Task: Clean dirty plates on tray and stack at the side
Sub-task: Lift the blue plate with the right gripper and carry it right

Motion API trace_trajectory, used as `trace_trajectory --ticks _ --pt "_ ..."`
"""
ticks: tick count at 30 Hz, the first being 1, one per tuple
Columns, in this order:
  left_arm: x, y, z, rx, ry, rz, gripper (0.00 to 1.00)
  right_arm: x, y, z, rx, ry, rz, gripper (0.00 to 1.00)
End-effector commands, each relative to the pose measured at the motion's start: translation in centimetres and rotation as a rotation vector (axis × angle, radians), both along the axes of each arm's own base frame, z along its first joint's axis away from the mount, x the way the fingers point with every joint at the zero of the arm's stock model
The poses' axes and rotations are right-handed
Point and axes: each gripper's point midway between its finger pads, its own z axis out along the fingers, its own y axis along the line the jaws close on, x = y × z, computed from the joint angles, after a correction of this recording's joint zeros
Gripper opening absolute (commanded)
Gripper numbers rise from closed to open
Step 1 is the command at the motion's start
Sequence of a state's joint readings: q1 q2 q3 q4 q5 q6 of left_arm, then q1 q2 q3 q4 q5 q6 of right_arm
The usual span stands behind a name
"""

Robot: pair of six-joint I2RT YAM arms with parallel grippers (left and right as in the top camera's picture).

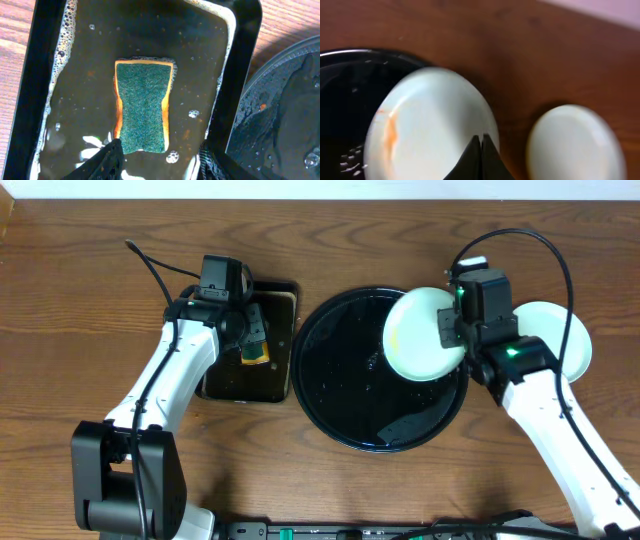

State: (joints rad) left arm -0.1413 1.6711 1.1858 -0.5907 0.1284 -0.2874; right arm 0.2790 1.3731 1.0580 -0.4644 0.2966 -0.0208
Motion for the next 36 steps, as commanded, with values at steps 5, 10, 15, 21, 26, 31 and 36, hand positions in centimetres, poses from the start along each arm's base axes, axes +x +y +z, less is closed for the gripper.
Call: trace_trajectory --ticks 5,10,15,21,26,31,36 --pt "-0.2 0.0 -0.5 0.003 0.014 -0.006 0.51 0.1 -1.2 4.5 -0.202 -0.112 0.075 0.01" --pt "-0.2 0.0 -0.5 0.002 0.013 -0.006 0.51 -0.6 -1.0 3.7 -0.092 -0.084 0.017 0.01" --pt "-0.2 0.0 -0.5 0.003 0.013 -0.006 0.51 -2.1 -0.9 -0.2 0.08 0.054 -0.1 0.11" --pt "-0.2 0.0 -0.5 0.002 0.013 -0.006 0.51 -4.1 -1.4 -5.2 0.176 0.248 -0.208 0.76" --pt "-0.2 0.0 -0.5 0.002 0.013 -0.006 0.51 -4.9 -0.6 -7.2 0.243 0.351 -0.192 0.99" --pt "-0.2 0.0 -0.5 0.002 0.013 -0.006 0.51 -6.2 -2.6 -8.9 0.331 0.416 -0.427 0.99" --pt "-0.2 0.0 -0.5 0.003 0.013 -0.006 0.51 -6.3 -3.9 -10.7 0.356 0.454 -0.519 0.94"
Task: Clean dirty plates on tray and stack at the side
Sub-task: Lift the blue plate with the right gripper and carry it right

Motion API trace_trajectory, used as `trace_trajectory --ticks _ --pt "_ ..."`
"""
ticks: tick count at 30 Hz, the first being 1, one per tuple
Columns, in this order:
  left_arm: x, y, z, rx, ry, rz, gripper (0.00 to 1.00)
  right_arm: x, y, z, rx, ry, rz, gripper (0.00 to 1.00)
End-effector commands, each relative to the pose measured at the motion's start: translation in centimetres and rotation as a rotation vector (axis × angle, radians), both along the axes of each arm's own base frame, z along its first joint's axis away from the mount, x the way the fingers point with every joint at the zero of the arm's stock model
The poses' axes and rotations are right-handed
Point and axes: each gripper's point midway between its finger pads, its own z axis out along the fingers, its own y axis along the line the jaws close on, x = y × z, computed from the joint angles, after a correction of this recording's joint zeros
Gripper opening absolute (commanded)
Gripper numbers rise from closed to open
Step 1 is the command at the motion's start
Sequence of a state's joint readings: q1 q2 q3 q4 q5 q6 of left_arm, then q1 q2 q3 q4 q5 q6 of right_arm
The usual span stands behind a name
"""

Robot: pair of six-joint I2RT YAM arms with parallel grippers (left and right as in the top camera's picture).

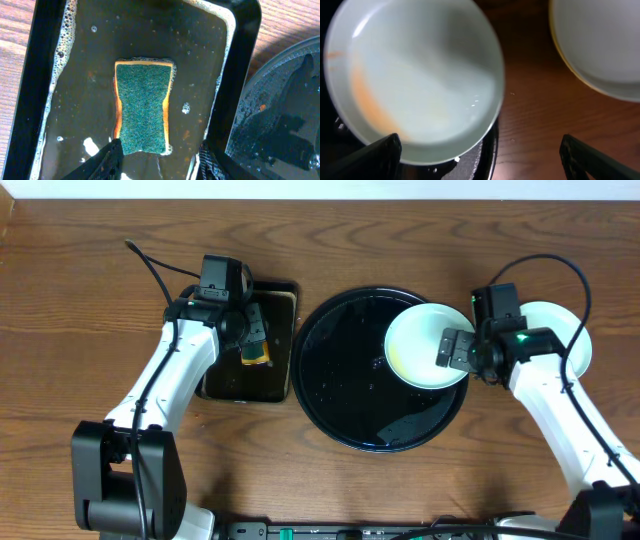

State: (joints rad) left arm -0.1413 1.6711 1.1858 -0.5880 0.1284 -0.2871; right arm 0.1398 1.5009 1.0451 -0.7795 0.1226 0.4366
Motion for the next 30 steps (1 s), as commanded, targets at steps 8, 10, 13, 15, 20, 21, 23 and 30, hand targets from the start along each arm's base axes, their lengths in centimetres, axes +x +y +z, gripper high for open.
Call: trace_trajectory --ticks 8,10,13,15,20,21,23,30 --pt "-0.2 0.0 -0.5 0.003 0.016 -0.005 0.51 0.5 -0.9 -3.7 0.063 0.074 -0.118 0.44" --pt "-0.2 0.0 -0.5 0.003 0.016 -0.006 0.51 0.7 -1.0 -4.3 0.064 0.08 -0.129 0.38" --pt "-0.2 0.0 -0.5 0.003 0.016 -0.006 0.51 0.6 -1.3 -5.2 0.067 0.105 -0.158 0.37" --pt "-0.2 0.0 -0.5 0.003 0.016 -0.006 0.51 0.5 -1.4 -5.9 0.064 0.125 -0.16 0.34" --pt "-0.2 0.0 -0.5 0.003 0.016 -0.006 0.51 0.6 -1.4 -6.5 0.062 0.135 -0.162 0.2" --pt "-0.2 0.0 -0.5 0.003 0.016 -0.006 0.51 0.6 -1.4 -6.5 0.062 0.132 -0.161 0.13" --pt "-0.2 0.0 -0.5 0.003 0.016 -0.006 0.51 0.7 -1.4 -6.4 0.063 0.129 -0.161 0.04" --pt "-0.2 0.0 -0.5 0.003 0.016 -0.005 0.51 0.9 -1.7 -5.6 0.065 0.105 -0.168 0.01"
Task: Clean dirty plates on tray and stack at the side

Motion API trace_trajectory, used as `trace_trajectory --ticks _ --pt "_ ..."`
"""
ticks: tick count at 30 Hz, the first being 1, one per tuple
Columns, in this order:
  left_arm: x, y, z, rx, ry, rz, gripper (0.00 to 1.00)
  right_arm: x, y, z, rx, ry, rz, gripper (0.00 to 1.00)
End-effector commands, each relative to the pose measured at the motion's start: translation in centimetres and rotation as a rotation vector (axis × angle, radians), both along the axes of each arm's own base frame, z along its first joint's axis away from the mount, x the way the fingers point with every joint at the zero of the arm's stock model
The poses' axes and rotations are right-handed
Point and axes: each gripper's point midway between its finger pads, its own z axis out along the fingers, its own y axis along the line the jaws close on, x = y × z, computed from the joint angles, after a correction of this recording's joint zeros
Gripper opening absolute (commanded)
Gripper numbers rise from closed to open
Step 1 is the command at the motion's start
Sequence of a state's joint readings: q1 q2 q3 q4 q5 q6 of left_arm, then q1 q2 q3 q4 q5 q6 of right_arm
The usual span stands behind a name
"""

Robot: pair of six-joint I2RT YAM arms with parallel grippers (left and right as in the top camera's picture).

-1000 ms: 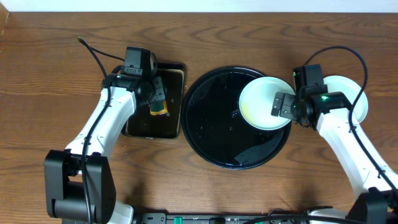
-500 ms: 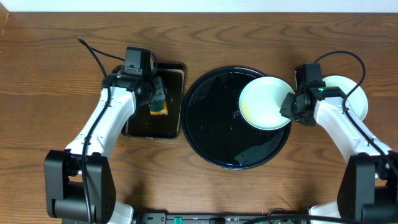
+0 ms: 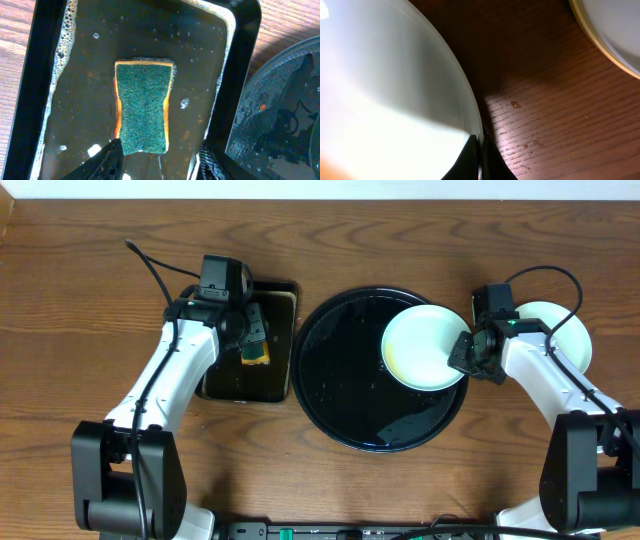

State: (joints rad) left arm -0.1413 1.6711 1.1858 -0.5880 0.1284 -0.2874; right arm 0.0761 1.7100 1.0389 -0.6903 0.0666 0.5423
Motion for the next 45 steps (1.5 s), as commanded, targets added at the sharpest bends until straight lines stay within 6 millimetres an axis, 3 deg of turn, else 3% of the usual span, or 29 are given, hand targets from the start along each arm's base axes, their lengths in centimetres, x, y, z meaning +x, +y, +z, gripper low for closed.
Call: trace_trajectory --ticks 1,5,16,23,26,29,33,35,37,41,45 --pt "-0.2 0.0 -0.5 0.003 0.016 -0.006 0.51 0.1 -0.7 0.9 -0.009 -0.026 -0.018 0.01" --pt "-0.2 0.0 -0.5 0.003 0.016 -0.006 0.51 1.2 -0.7 2.9 -0.027 -0.102 0.064 0.01" --pt "-0.2 0.0 -0.5 0.003 0.016 -0.006 0.51 3.7 -0.1 11.4 -0.153 -0.392 0.372 0.01" --pt "-0.2 0.0 -0.5 0.003 0.016 -0.006 0.51 4.3 -0.5 15.1 -0.402 -0.471 0.526 0.01" --pt "-0.2 0.0 -0.5 0.003 0.016 -0.006 0.51 4.2 -0.4 15.8 -0.46 -0.478 0.538 0.01" --pt "-0.2 0.0 -0.5 0.003 0.016 -0.006 0.51 4.1 -0.3 15.3 -0.405 -0.479 0.461 0.06" --pt "-0.2 0.0 -0.5 0.003 0.016 -0.006 0.51 4.2 -0.4 13.5 -0.305 -0.451 0.375 0.4" --pt "-0.2 0.0 -0.5 0.003 0.016 -0.006 0.51 4.3 -0.8 12.2 -0.272 -0.418 0.339 0.47" --pt "-0.2 0.0 -0.5 0.003 0.016 -0.006 0.51 4.3 -1.3 10.5 -0.231 -0.373 0.303 0.47" --pt "-0.2 0.0 -0.5 0.003 0.016 -0.006 0.51 4.2 -1.4 6.9 -0.113 -0.285 0.305 0.34" --pt "-0.2 0.0 -0.5 0.003 0.016 -0.006 0.51 4.0 -1.6 4.1 0.006 -0.225 0.272 0.34"
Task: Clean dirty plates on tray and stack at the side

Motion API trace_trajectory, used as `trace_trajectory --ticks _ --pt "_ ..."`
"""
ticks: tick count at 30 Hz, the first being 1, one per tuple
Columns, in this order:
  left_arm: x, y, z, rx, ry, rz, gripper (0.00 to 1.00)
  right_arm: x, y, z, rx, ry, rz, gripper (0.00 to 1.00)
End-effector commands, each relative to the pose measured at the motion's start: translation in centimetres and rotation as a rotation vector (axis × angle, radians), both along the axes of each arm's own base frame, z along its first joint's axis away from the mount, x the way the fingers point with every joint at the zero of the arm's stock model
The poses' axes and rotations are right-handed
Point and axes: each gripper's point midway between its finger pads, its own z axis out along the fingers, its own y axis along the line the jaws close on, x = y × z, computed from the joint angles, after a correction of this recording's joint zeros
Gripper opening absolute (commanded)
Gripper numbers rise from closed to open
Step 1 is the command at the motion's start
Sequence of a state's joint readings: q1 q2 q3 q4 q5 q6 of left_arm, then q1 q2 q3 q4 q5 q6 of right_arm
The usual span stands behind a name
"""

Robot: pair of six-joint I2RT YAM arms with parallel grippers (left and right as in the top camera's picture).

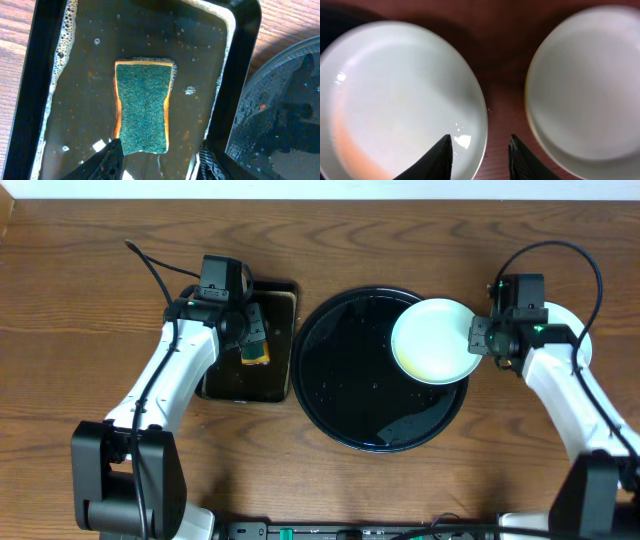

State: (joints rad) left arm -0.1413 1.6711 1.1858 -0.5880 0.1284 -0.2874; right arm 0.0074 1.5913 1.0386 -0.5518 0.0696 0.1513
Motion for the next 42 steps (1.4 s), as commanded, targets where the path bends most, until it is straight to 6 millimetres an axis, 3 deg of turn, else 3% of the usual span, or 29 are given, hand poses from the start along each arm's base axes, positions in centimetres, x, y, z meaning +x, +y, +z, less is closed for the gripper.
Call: trace_trajectory --ticks 1,12,20,30,42 --pt "-0.2 0.0 -0.5 0.003 0.016 -0.006 0.51 0.2 0.8 -1.6 0.163 0.036 -0.015 0.34" --pt "-0.2 0.0 -0.5 0.003 0.016 -0.006 0.51 0.1 0.3 -4.9 0.266 0.108 -0.04 0.31" --pt "-0.2 0.0 -0.5 0.003 0.016 -0.006 0.51 0.6 1.0 -4.9 0.308 0.093 -0.024 0.13" --pt "-0.2 0.0 -0.5 0.003 0.016 -0.006 0.51 0.5 1.0 -5.7 0.315 0.11 -0.04 0.02" --pt "-0.3 0.0 -0.6 0.003 0.02 -0.005 0.51 0.6 0.8 -5.8 0.305 0.108 -0.044 0.01"
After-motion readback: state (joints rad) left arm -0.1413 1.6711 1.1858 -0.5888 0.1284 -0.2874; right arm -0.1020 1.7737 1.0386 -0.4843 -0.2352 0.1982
